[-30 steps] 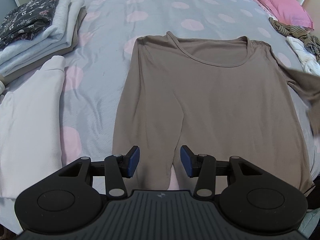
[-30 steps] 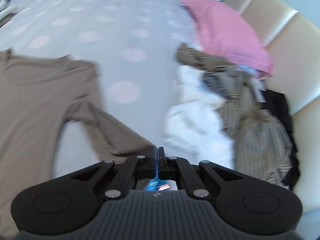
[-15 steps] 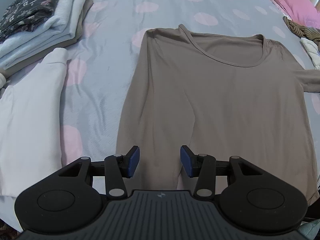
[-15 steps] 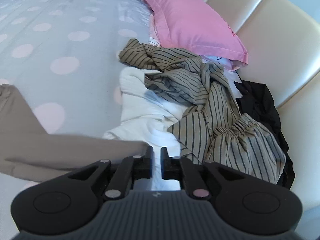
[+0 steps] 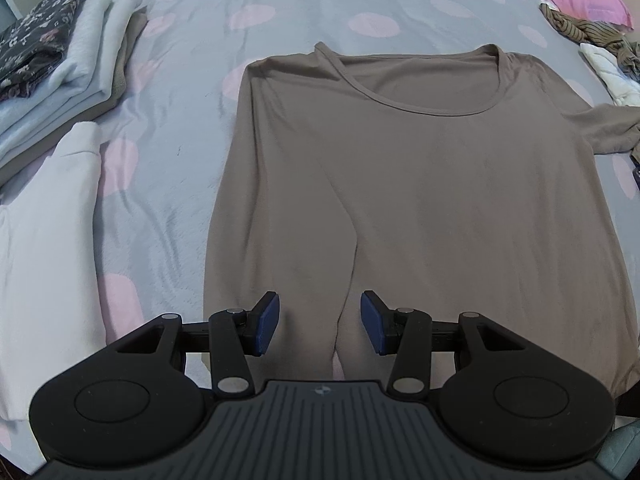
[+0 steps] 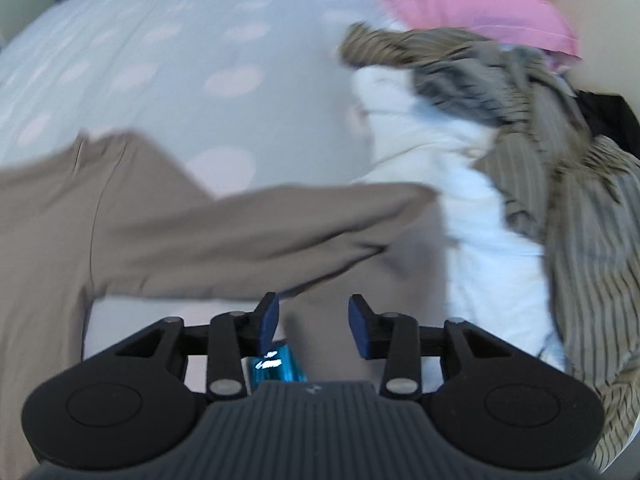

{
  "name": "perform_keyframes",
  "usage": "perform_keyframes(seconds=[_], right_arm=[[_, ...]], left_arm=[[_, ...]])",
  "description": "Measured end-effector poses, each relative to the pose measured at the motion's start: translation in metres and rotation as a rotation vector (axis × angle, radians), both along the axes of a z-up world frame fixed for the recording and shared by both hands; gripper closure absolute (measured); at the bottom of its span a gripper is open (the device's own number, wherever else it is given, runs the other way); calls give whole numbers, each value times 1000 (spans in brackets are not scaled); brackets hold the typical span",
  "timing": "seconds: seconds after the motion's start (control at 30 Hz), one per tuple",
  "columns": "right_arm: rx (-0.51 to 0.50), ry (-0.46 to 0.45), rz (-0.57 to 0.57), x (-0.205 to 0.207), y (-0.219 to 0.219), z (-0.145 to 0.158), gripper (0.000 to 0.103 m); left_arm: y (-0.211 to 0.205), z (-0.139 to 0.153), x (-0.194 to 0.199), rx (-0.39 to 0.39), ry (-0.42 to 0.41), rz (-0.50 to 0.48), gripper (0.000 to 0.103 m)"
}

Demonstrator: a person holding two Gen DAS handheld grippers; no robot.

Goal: Fold clothes

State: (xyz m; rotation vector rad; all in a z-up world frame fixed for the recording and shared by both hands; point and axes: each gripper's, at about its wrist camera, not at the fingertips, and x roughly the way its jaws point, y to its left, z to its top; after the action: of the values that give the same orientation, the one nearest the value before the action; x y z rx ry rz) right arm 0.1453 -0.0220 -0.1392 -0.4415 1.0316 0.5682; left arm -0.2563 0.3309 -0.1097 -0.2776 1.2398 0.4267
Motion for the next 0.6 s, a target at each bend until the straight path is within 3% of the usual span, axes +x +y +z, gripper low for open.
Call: perform_keyframes(seconds=[0.3, 0.37, 0.4, 0.43, 0.5, 0.6], right_arm=[[-45, 46, 1, 10, 13, -25, 56], [-66, 35, 2, 10, 14, -31, 62], [-73, 26, -2, 11, 14, -33, 71], [-80, 17, -6, 12, 13, -34, 87], [-90, 7, -20, 14, 11, -33, 97], [-84, -19, -32, 12, 7, -23, 98]], left_arm=[[2, -1, -1, 6, 17, 3, 60], [1, -1, 0, 8, 19, -2, 60], [1, -1, 0, 10, 18, -5, 60], [0, 0, 0, 12, 16, -8, 60], [-1, 1, 1, 18, 14, -15, 60], [-2, 3, 1, 26, 6, -21, 60]])
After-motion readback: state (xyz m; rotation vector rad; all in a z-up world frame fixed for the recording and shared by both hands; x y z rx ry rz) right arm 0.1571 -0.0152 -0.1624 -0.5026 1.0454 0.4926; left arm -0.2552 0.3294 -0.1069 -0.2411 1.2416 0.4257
